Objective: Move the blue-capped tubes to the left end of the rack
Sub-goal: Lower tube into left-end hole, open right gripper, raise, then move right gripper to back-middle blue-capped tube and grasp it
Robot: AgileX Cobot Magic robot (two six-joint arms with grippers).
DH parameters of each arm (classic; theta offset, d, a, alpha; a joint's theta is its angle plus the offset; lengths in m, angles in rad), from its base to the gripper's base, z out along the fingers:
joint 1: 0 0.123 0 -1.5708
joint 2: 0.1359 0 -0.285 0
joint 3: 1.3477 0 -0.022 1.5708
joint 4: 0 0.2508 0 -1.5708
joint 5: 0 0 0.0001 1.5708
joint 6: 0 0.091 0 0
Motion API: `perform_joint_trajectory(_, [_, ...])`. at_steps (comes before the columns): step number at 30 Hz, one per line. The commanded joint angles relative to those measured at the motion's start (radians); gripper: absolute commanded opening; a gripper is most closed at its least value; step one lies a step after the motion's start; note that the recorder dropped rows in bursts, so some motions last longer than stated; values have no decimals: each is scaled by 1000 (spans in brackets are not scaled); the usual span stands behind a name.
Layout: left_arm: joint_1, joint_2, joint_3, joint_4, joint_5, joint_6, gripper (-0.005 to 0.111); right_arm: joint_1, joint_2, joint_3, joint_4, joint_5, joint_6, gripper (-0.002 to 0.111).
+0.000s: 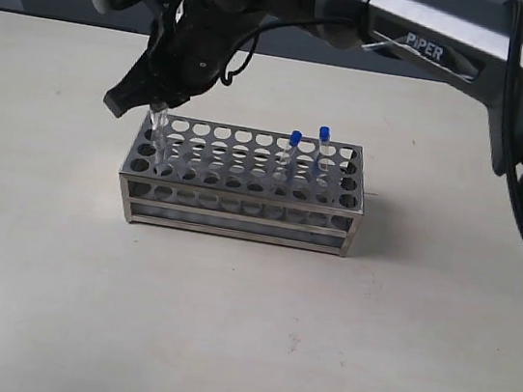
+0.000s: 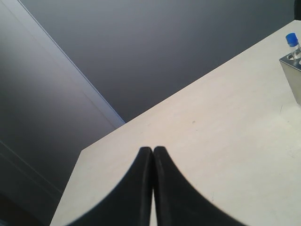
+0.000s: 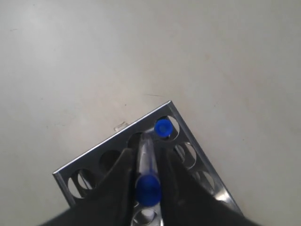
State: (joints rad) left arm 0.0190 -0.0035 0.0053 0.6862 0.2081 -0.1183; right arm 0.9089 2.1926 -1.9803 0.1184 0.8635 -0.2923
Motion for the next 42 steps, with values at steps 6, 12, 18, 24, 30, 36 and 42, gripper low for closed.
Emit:
perform_joint_trajectory(6, [0,3,-5,-1,-2,-3,1,0,14,-39,14,25,4,0])
perform_joint_trajectory(12, [0,3,-5,-1,-2,-3,1,0,55,-39,23,28,4,0])
perform_joint_trajectory(18, [0,3,-5,-1,-2,-3,1,0,83,-39,42,14,4,0])
perform_joint_trajectory(24, [0,3,-5,-1,-2,-3,1,0,86,-39,53,8,4,13])
perform_joint_trajectory(30, [0,3,-5,-1,-4,-3,1,0,68,-39,56,51,35,45])
perform_joint_trajectory(36, [0,3,-5,-1,-4,-3,1,0,-52,-39,38,128,38,45])
perform_joint_trajectory(42, [0,3,-5,-1,-4,-3,1,-23,-83,-29,-269,313,177,45])
